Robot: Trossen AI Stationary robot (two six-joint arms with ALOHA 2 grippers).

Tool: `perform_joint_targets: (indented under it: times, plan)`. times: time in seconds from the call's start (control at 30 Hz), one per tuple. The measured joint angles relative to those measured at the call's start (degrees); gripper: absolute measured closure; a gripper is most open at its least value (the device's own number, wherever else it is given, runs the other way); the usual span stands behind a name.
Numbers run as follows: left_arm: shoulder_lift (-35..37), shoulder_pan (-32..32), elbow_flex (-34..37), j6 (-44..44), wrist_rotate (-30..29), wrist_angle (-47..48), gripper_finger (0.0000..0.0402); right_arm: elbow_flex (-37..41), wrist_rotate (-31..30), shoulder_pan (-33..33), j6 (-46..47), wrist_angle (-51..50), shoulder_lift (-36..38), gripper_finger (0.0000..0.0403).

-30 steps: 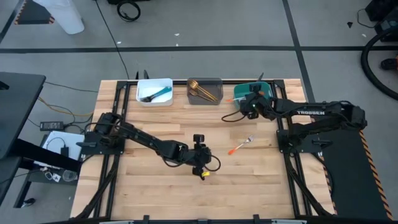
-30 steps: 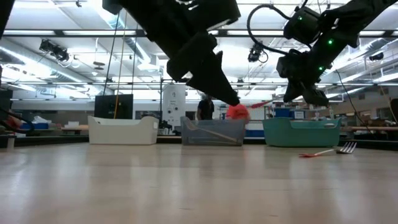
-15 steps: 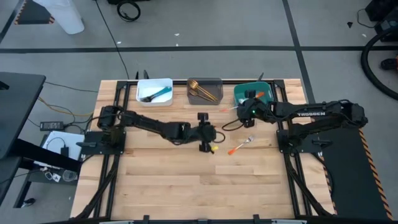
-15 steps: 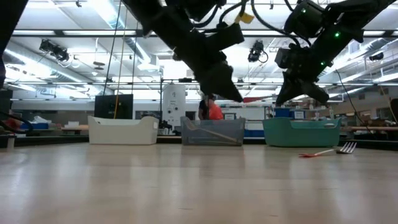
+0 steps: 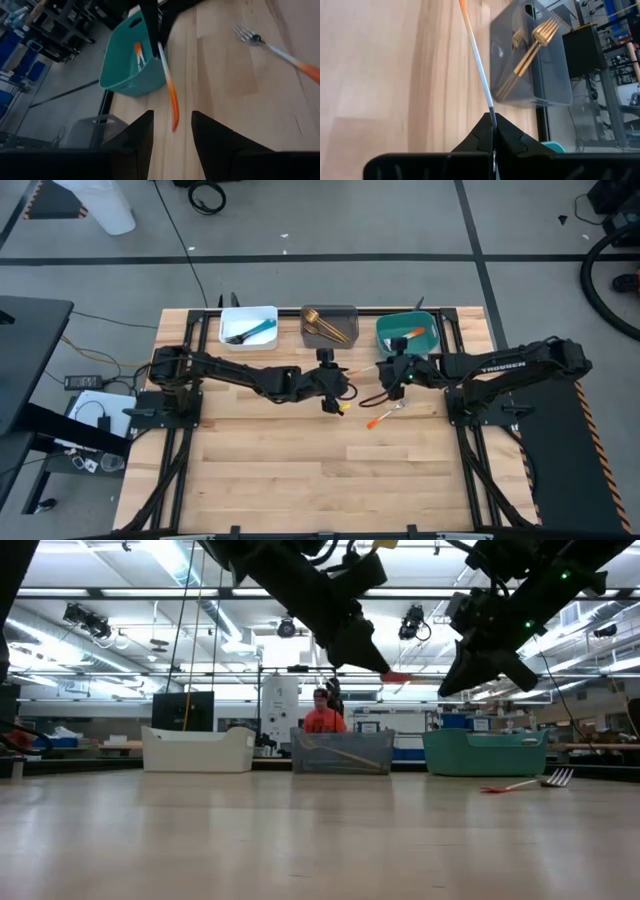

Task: Sort silverware by color (type)
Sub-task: Put the right orange fork into the green bin

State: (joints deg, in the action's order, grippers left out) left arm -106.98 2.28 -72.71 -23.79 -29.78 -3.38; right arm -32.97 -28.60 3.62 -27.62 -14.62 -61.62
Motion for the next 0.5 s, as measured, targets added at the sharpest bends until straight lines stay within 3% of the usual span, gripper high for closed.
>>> perform_joint_targets:
  times: [0.5]
  plan:
    - [0.52, 0.02, 0.02, 2.14, 2.03, 0.54, 0.0275, 0.00, -0.24, -2.02, 0.08, 3.44, -0.09, 0.0394]
